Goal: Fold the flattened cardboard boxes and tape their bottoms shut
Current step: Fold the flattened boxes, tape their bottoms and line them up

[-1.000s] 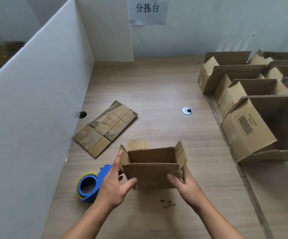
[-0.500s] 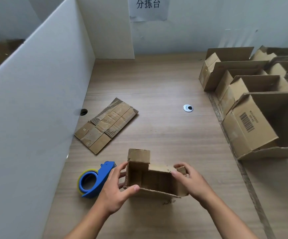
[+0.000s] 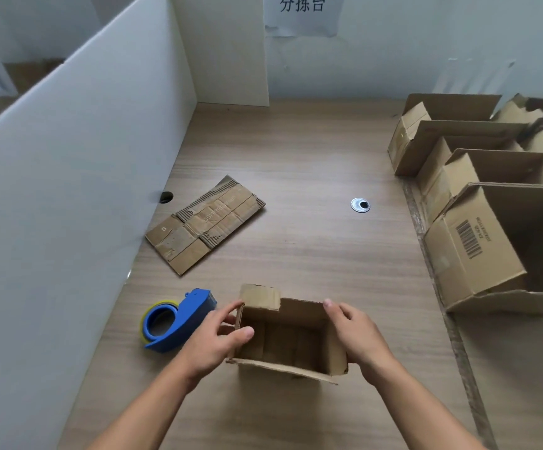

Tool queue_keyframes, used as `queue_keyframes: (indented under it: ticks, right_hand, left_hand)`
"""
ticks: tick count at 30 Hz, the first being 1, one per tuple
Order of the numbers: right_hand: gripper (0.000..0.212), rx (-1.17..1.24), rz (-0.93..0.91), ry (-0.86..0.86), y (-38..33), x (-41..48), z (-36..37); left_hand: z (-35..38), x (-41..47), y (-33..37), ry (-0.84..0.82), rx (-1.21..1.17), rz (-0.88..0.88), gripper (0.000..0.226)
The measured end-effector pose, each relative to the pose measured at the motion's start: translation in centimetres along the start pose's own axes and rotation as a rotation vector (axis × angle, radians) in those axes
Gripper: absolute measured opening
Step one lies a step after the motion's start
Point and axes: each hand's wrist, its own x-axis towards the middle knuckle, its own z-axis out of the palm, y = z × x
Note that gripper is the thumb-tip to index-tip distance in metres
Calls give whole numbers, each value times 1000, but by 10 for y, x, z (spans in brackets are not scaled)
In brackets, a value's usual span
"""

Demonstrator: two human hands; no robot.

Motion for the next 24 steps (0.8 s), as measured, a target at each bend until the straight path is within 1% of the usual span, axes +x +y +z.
queue_keyframes:
  ticks: [1, 2, 5, 6, 9, 11, 13, 16, 18, 21, 24]
  right_hand:
    - [48, 32, 10, -18, 1, 0, -2]
    - [42, 57, 15, -37, 0, -2, -5]
    - [30, 79, 1, -101, -2, -6, -15]
    - [29, 87, 3, -123, -1, -5, -17]
    - [31, 142, 15, -128, 2, -5, -19]
    - [33, 166, 32, -96, 4, -5, -19]
    - [31, 164, 29, -81, 6, -6, -19]
    - [26, 131, 12, -64, 6, -14, -19]
    - [27, 129, 20, -58, 7, -16, -18]
    - [33, 137, 21, -46, 3, -20, -15]
    - [35, 167, 26, -51, 4, -20, -13]
  left_hand:
    - [3, 1, 4, 13, 15, 3, 52]
    - [5, 2, 4, 33, 31, -5, 51]
    - [10, 5, 8, 43, 33, -66, 68]
    - [11, 7, 9, 29, 16, -97, 67]
    - [16, 4, 19, 10, -5, -56, 42]
    - [18, -3, 23, 33, 11, 1, 34]
    - [20, -11, 18, 50, -16, 20, 35]
    - [22, -24, 5, 69, -84, 16, 50]
    - [23, -28, -1, 80, -90, 10, 54]
    - [24, -29, -2, 84, -68, 6, 50]
    - [22, -27, 3, 81, 55, 41, 30]
